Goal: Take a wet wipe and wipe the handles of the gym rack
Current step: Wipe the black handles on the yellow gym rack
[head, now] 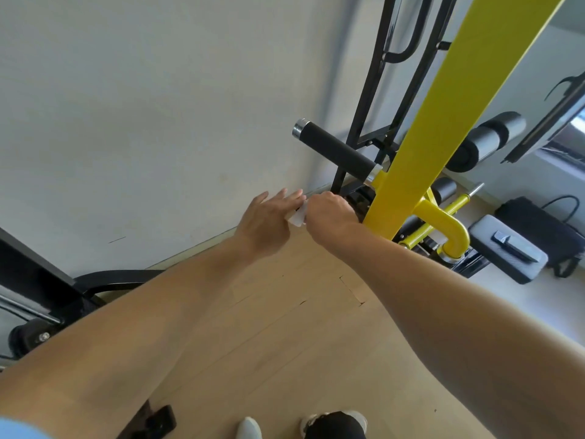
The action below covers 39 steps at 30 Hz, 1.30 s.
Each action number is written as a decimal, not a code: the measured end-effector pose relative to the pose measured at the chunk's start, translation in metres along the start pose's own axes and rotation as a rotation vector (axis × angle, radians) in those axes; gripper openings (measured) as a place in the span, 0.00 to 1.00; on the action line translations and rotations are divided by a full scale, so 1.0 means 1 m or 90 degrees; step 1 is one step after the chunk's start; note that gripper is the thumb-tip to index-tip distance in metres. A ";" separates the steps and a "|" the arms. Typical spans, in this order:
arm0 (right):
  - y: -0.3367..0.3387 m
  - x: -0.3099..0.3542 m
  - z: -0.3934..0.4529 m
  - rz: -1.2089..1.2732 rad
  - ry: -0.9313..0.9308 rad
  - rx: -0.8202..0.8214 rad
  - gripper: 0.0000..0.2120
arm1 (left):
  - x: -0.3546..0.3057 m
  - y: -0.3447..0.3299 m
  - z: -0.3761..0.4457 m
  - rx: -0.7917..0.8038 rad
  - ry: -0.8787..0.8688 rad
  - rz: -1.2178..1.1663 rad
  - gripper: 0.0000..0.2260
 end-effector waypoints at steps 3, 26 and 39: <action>0.000 0.001 -0.003 -0.007 0.004 0.025 0.14 | 0.004 -0.004 -0.003 -0.010 0.002 -0.022 0.36; -0.015 0.015 -0.008 -0.235 0.120 -0.087 0.18 | -0.001 0.007 -0.002 -0.015 0.101 -0.146 0.32; -0.033 0.005 -0.028 -0.406 0.067 -0.007 0.34 | 0.003 -0.012 -0.003 -0.020 0.072 -0.145 0.36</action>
Point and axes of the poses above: each hand's wrist, its own z-axis towards the middle knuckle, its own y-axis out of the back of the hand, x = y × z, the point moved 3 cm from there along z, towards the middle knuckle, and after that the axes turned 5 degrees about -z, right-handed, at the moved point
